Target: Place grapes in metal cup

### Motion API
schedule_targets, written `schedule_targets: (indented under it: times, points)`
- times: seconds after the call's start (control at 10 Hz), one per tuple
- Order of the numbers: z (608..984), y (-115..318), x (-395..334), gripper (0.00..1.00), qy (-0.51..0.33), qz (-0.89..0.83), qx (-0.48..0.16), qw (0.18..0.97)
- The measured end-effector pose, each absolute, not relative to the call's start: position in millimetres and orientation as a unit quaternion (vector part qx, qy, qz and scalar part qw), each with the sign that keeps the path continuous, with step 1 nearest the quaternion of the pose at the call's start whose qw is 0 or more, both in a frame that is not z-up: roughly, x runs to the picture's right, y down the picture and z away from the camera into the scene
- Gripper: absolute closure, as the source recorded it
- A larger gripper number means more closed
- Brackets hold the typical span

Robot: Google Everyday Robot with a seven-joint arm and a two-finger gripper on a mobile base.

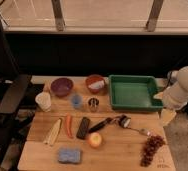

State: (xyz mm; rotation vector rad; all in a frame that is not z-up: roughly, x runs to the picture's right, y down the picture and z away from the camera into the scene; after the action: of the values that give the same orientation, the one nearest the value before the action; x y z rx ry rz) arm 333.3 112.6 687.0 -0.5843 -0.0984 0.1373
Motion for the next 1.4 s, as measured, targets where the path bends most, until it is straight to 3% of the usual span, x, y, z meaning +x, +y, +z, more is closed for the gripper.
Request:
schedule_targets:
  times: [0.6,1.4]
  points:
    - [687,114,333,0.20,-0.051,0.058,-0.290,0.954]
    - [680,219,319,0.20,-0.138,-0.098,-0.373,0.912]
